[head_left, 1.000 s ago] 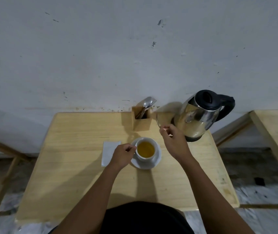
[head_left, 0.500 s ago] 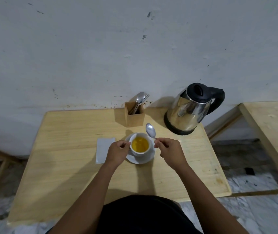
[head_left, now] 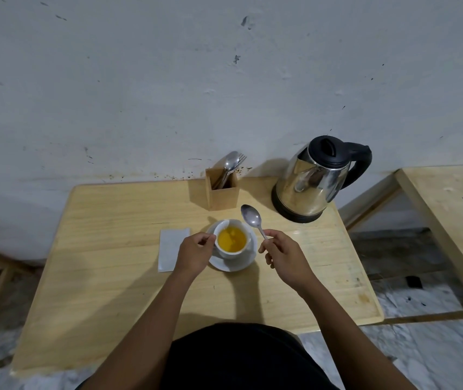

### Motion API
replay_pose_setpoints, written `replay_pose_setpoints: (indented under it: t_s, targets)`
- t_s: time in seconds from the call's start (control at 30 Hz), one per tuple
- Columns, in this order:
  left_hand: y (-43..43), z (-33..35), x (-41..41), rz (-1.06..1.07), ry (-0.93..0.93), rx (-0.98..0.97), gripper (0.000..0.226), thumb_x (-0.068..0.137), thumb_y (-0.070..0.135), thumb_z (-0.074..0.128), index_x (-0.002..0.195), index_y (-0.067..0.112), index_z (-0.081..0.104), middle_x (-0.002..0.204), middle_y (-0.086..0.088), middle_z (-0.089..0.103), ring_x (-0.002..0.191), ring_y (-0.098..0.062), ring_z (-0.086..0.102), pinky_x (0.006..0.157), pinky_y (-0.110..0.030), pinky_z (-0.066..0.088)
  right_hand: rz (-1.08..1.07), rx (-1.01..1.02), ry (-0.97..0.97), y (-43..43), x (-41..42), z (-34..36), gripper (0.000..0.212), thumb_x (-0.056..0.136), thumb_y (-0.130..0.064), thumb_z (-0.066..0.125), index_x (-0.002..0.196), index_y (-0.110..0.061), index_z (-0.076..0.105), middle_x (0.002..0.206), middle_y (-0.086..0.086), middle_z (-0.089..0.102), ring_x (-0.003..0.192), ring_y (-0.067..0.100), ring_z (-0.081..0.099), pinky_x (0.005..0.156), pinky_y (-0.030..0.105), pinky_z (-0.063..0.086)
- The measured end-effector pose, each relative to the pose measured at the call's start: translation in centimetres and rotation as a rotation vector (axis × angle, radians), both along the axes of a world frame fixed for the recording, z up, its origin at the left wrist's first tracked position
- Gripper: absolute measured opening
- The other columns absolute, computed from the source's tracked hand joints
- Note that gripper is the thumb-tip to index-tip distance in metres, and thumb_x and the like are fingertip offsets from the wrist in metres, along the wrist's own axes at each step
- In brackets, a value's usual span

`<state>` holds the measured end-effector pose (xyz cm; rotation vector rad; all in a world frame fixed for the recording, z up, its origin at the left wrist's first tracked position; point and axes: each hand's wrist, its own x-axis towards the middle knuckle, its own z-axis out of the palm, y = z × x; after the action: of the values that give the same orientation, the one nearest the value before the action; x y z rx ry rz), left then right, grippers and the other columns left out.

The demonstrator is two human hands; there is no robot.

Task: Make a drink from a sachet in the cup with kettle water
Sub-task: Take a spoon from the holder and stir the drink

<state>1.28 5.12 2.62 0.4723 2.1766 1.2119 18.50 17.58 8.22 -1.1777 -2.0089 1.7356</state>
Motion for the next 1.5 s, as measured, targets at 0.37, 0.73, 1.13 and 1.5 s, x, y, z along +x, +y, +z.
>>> replay_pose_setpoints:
  t_s: [0.37,0.73,1.13,1.5]
  targets:
    - [0.0,0.1,0.0,-0.013,0.004,0.005,0.023,0.092,0.026,0.057,0.103,0.012,0.071,0.094,0.0,0.069,0.091,-0.016,0.062,0.072,-0.021,0.042,-0.005,0.076,-0.163,-0.2,1.1,-0.5,0.018,0.099,-0.019,0.046,0.106,-0.019,0.063,0.07,-0.004,0.054,0.053,0.005,0.044,0.053,0.02,0.035]
    - [0.1,0.5,0.1,-0.038,0.018,0.011,0.022,0.093,0.023,0.055,0.103,0.011,0.071,0.092,0.001,0.068,0.089,-0.015,0.061,0.072,-0.021,0.043,0.266,0.798,-0.504,0.5,1.6,0.8,0.027,0.098,-0.037,0.047,0.122,-0.036,0.059,0.081,-0.004,0.072,0.073,0.02,0.065,0.061,0.031,0.052]
    - [0.2,0.5,-0.1,-0.058,0.056,-0.02,0.021,0.094,0.025,0.053,0.102,0.017,0.07,0.096,-0.001,0.071,0.091,-0.018,0.062,0.079,-0.031,0.05,0.714,1.107,-0.723,1.2,-4.3,2.6,0.032,0.099,-0.031,0.039,0.109,-0.03,0.069,0.095,-0.003,0.071,0.075,0.022,0.063,0.06,0.027,0.043]
    - [0.2,0.6,-0.2,-0.066,0.045,-0.03,0.02,0.094,0.028,0.052,0.098,0.02,0.071,0.095,-0.001,0.072,0.089,-0.018,0.064,0.077,-0.033,0.051,0.824,1.221,-0.907,1.3,-7.8,6.1,0.019,0.097,-0.013,0.045,0.109,-0.012,0.06,0.1,0.005,0.067,0.088,0.024,0.065,0.063,0.031,0.038]
